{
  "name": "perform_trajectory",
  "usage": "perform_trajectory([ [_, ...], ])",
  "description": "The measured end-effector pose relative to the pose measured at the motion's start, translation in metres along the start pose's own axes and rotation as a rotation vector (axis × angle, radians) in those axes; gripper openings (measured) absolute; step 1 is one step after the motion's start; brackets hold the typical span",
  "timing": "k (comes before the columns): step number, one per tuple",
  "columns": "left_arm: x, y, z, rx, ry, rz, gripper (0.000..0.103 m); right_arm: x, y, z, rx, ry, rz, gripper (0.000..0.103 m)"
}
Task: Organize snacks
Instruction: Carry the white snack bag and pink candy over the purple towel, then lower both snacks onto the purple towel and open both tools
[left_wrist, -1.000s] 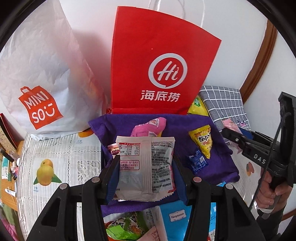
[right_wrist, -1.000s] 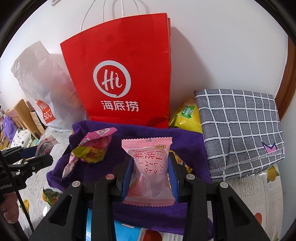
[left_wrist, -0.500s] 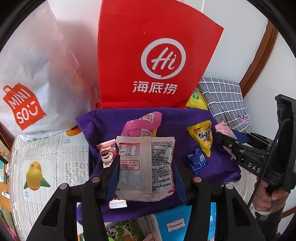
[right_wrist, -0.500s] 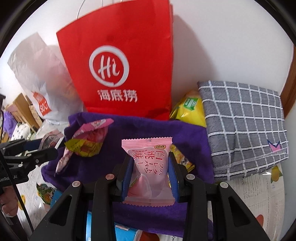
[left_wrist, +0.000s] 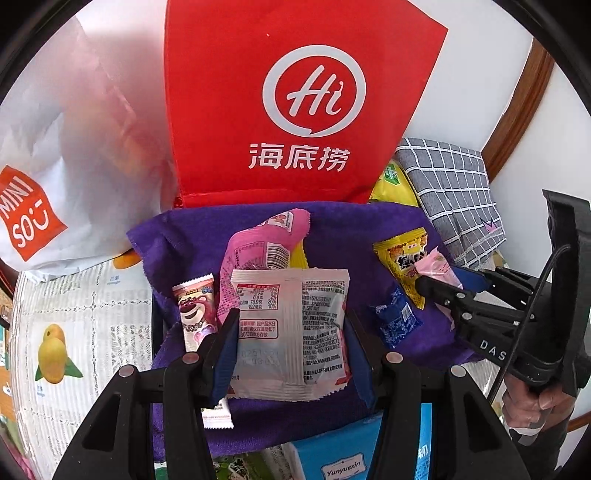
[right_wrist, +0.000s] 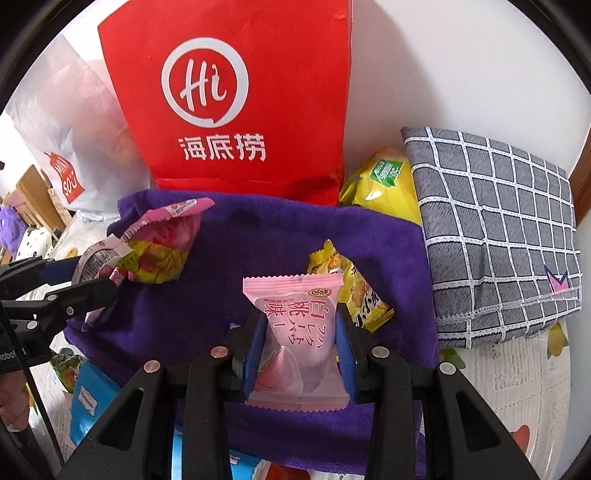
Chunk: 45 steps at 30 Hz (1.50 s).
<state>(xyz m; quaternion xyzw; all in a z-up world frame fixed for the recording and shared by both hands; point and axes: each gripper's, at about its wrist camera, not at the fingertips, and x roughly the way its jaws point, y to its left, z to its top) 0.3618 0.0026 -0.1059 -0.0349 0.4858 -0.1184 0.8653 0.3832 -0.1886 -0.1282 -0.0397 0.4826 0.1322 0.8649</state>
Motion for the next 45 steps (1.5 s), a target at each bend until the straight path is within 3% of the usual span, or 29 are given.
perform_trajectory([
  [9,0.010,-0.013,-0.003,0.035,0.013,0.005,0.051,0.009,-0.002,-0.003,-0.005,0.026,-0.005,0.037],
  [38,0.030,-0.002,-0.009,0.007,0.081,0.012,0.052,0.026,-0.004,-0.006,-0.026,0.083,-0.023,0.037],
  [45,0.025,-0.003,-0.011,0.004,0.081,0.019,0.061,0.025,0.000,-0.005,-0.025,0.072,-0.002,0.048],
])
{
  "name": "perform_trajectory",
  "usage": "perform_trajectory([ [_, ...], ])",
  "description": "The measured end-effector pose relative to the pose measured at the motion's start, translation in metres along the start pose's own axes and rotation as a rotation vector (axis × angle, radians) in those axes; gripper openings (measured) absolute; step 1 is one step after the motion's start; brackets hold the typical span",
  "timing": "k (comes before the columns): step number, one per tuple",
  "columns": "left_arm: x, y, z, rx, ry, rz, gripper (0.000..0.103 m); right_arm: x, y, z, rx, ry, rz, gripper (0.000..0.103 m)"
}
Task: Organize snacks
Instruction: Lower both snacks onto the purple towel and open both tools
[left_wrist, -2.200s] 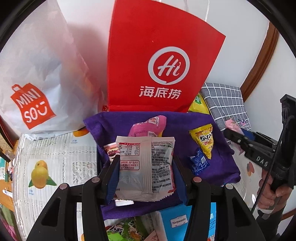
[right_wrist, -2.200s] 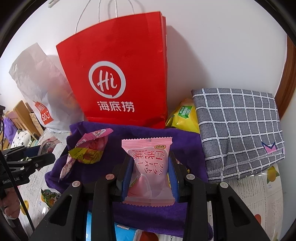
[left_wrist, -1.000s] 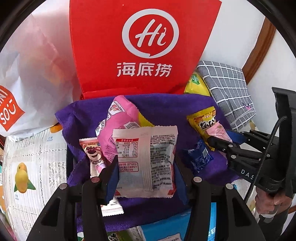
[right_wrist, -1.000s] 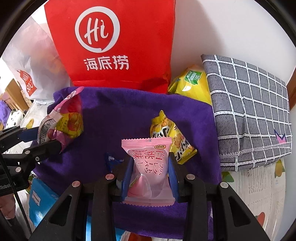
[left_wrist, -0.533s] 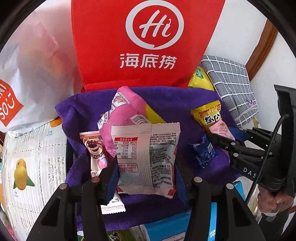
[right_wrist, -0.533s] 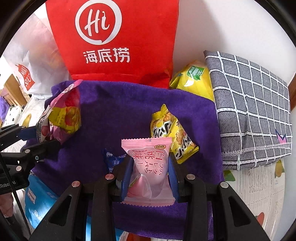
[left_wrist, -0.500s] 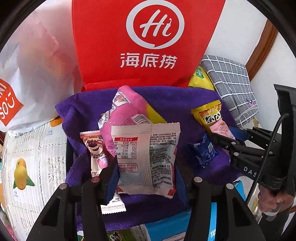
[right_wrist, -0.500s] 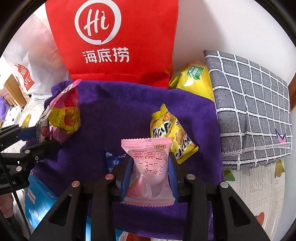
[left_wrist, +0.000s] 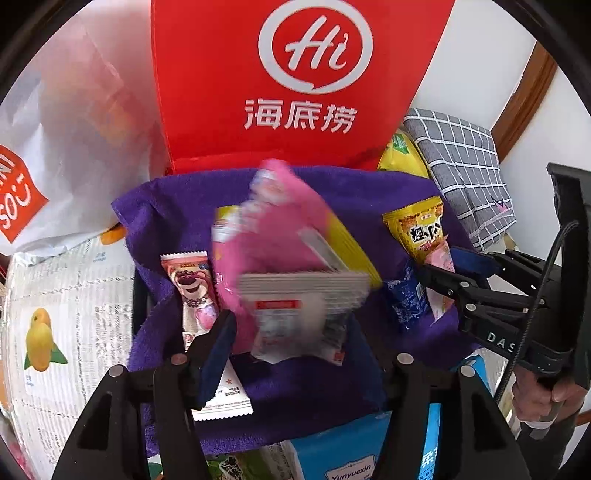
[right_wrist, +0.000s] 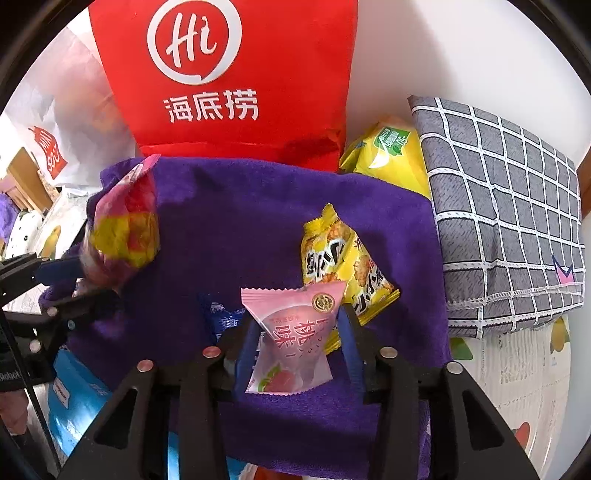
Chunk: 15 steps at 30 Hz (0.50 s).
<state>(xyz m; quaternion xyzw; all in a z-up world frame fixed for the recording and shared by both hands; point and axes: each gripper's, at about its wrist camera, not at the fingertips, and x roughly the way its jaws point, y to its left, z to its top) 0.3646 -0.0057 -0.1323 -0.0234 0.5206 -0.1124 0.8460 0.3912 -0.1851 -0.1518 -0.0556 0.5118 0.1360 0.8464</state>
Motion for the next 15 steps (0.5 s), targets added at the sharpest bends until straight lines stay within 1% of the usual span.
perform_trajectory([
  [4,-0.013,0.001,-0.001,-0.002,-0.016,-0.003,0.064,-0.015,0.001,0.003,0.009,-0.039,0.006,0.061],
  [6,-0.022,0.001,-0.003,-0.003,-0.029,-0.004,0.065,-0.025,0.003,0.005,0.010,-0.063,-0.003,0.064],
  [10,-0.043,0.006,-0.008,-0.011,-0.055,-0.010,0.065,-0.046,0.001,0.001,0.048,-0.108,0.001,0.065],
  [15,-0.070,0.009,-0.020,-0.019,-0.080,-0.028,0.065,-0.072,0.009,-0.016,0.083,-0.138,-0.006,0.065],
])
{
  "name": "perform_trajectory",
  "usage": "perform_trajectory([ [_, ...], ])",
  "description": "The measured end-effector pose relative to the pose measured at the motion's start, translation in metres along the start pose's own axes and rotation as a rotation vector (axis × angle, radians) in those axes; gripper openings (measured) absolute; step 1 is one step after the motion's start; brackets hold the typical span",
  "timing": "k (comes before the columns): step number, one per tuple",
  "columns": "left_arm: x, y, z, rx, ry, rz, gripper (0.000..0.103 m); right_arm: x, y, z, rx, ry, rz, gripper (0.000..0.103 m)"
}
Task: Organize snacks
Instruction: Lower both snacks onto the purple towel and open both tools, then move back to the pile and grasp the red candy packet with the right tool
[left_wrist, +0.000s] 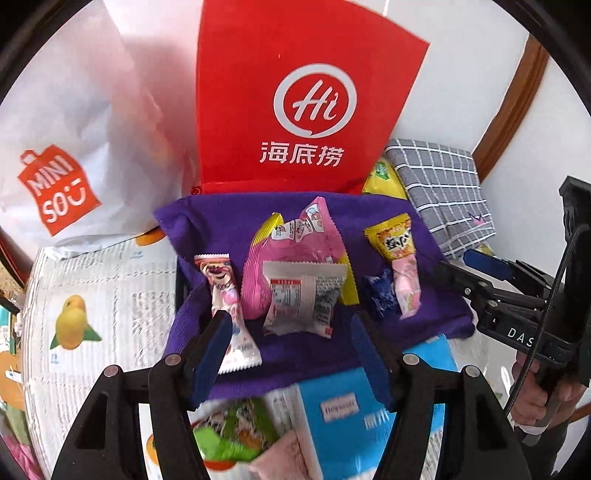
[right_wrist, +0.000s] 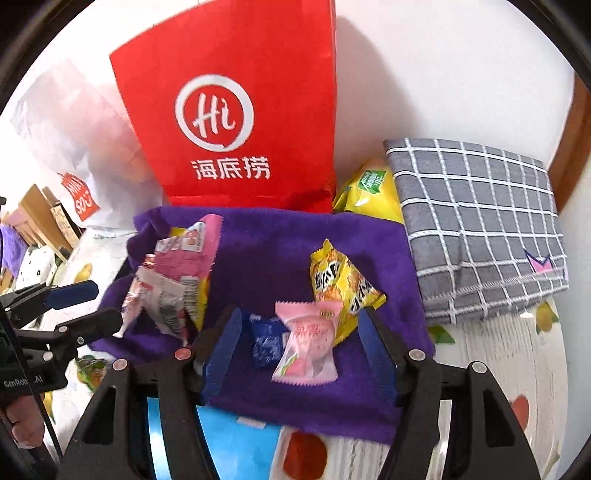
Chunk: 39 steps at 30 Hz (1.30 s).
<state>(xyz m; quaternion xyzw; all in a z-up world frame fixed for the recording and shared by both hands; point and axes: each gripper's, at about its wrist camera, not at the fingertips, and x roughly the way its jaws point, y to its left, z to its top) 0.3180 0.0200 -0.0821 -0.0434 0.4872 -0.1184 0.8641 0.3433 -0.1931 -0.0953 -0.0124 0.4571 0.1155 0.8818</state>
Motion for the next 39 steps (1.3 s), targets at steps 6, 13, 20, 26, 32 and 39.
perform_trajectory([
  [6,-0.032,0.000,-0.020,-0.006,-0.021,-0.007,0.065,-0.042,0.005,-0.022,0.026,-0.039,-0.023,0.065],
  [13,-0.056,-0.007,-0.049,-0.008,-0.027,-0.012,0.065,-0.082,0.008,-0.055,0.031,-0.062,-0.016,0.065],
  [20,-0.076,-0.014,-0.080,0.012,-0.032,-0.007,0.065,-0.099,0.012,-0.086,0.051,-0.051,-0.018,0.065],
  [26,-0.083,-0.015,-0.100,0.013,-0.026,-0.013,0.065,-0.102,0.016,-0.109,0.073,-0.024,-0.003,0.065],
  [32,-0.086,-0.005,-0.113,0.005,-0.023,-0.005,0.065,-0.101,0.026,-0.128,0.068,-0.010,0.003,0.065],
  [39,-0.088,0.013,-0.126,-0.034,-0.022,0.011,0.065,-0.089,0.038,-0.143,0.067,0.022,0.022,0.064],
])
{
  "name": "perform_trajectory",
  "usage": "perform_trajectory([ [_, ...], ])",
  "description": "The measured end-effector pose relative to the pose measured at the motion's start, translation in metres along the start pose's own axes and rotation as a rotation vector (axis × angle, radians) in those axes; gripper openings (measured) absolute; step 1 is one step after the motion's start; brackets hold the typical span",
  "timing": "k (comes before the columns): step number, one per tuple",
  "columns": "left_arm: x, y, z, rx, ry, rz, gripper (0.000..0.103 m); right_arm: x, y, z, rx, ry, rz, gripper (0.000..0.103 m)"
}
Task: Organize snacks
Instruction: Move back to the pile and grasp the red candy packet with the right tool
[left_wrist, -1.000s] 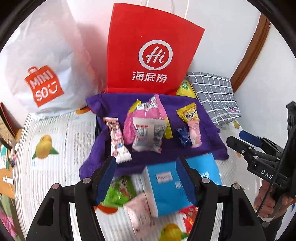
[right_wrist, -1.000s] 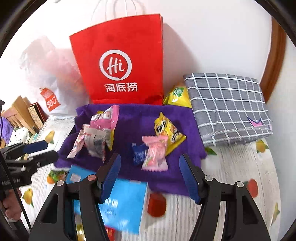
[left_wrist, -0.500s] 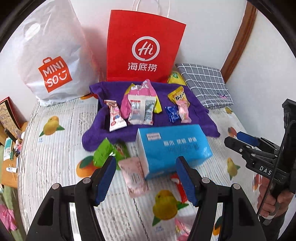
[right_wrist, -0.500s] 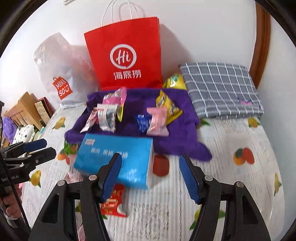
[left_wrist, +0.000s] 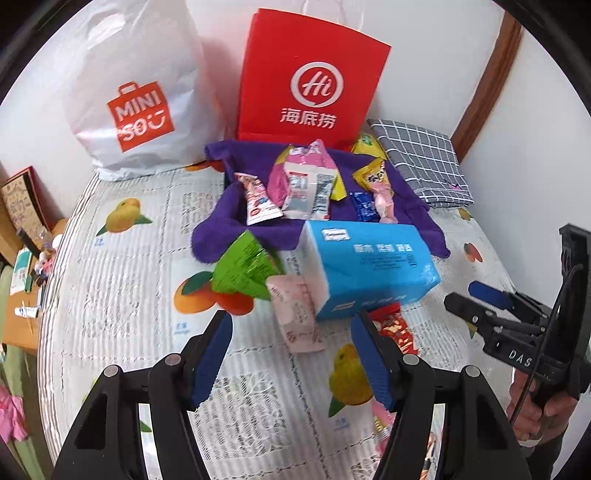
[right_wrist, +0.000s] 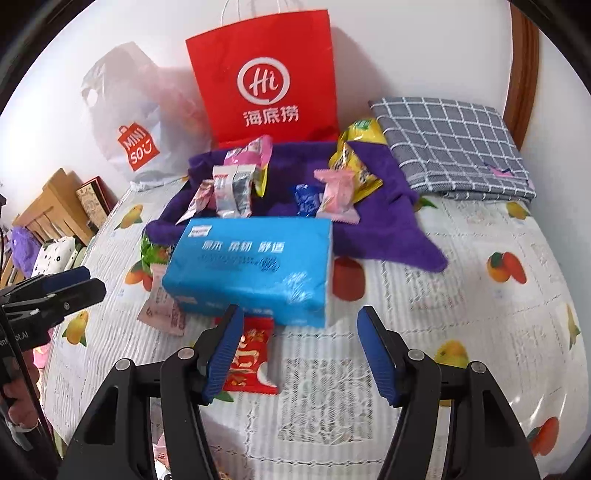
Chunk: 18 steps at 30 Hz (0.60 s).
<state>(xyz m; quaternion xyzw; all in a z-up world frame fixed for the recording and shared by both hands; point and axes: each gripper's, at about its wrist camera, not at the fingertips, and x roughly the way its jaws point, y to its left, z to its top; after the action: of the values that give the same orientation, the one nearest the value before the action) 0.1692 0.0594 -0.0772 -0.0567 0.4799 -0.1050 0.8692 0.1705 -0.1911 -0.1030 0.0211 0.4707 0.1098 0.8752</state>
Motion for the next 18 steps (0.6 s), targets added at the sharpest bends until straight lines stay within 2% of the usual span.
perform_trajectory([
  [9,0.008,0.019,-0.013,-0.033,0.024,0.003,0.065,0.032,0.030,-0.019,-0.097,0.093,0.022,0.064],
  [14,0.012,0.031,-0.019,-0.048,0.038,0.011,0.065,0.054,0.039,-0.026,-0.110,0.146,0.034,0.064],
  [17,0.015,0.034,-0.020,-0.052,0.043,0.014,0.065,0.063,0.042,-0.029,-0.106,0.169,0.044,0.058],
  [18,0.016,0.034,-0.020,-0.050,0.045,0.014,0.065,0.066,0.042,-0.030,-0.102,0.175,0.043,0.053],
])
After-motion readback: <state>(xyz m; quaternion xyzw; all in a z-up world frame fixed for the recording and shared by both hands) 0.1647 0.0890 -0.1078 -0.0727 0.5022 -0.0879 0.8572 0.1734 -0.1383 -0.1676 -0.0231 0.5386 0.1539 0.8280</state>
